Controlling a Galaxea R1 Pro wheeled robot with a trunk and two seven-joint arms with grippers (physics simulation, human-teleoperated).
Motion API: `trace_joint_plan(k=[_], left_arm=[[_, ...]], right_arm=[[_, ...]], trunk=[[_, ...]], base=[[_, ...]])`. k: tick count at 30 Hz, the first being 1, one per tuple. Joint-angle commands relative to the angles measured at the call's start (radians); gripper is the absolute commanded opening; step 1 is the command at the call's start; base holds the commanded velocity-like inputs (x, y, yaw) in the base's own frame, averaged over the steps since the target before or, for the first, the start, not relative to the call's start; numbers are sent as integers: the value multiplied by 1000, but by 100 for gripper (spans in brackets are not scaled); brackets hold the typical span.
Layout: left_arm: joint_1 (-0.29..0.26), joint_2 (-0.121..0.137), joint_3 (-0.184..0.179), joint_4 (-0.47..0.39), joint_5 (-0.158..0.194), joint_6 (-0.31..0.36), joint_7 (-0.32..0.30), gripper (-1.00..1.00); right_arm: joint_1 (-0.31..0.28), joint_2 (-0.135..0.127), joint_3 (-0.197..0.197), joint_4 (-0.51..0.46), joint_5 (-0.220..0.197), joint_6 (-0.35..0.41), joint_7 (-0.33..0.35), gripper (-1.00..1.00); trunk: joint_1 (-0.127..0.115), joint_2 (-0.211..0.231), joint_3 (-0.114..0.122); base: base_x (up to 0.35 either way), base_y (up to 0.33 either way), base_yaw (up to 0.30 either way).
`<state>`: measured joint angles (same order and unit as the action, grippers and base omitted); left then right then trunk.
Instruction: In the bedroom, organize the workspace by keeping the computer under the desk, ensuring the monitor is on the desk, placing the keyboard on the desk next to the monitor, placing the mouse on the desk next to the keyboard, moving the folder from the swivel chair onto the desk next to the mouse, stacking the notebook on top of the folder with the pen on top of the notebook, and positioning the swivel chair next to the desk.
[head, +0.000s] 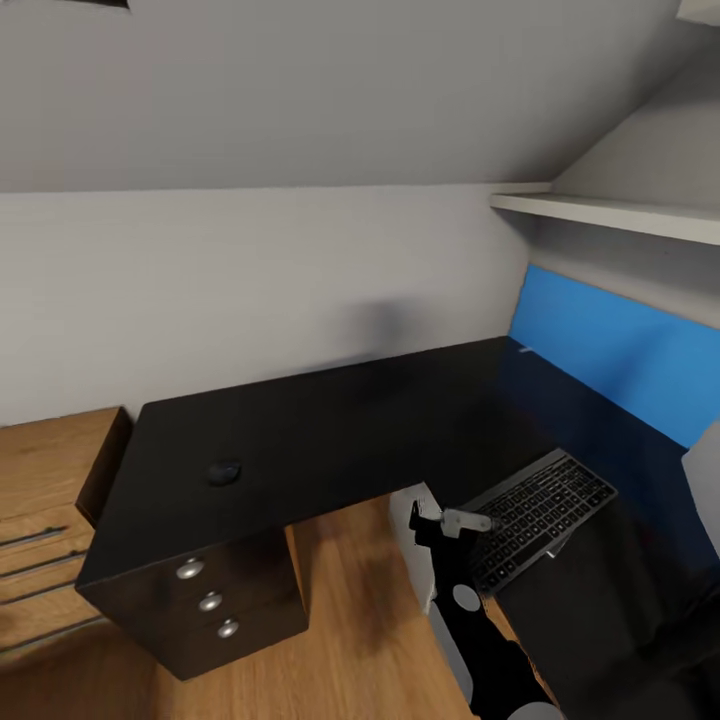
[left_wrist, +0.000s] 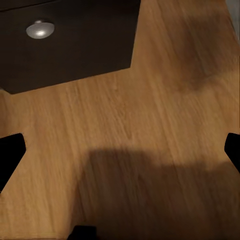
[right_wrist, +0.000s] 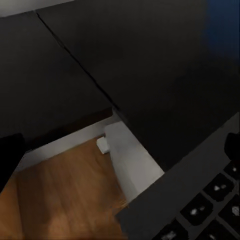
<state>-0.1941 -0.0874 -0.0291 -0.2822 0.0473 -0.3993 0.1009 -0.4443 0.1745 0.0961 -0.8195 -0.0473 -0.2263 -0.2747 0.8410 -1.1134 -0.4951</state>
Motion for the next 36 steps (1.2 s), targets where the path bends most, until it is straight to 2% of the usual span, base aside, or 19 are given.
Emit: trace_joint_plan(k=[1, 24, 30, 36], left_arm=[[-1, 0, -3, 1, 5, -4, 3, 100], [-1, 0, -4, 1, 5, -3, 4, 100], [-1, 0, -3, 1, 6, -3, 9, 100], [-1, 1, -2, 1, 7, -4, 9, 100]], right_arm=[[-1, 0, 6, 5, -5, -4, -4, 100], [-1, 0, 16, 26, -5, -4, -4, 100], [-1, 0, 17, 104, -6, -11, -2, 100], [-1, 0, 16, 188, -5, -66, -2, 100]], trunk=[[0, -1, -2], [0, -1, -22], [0, -1, -27], [0, -1, -28]], base=[[-2, -2, 241], [-98, 77, 241], [-5, 2, 217], [-1, 0, 64]])
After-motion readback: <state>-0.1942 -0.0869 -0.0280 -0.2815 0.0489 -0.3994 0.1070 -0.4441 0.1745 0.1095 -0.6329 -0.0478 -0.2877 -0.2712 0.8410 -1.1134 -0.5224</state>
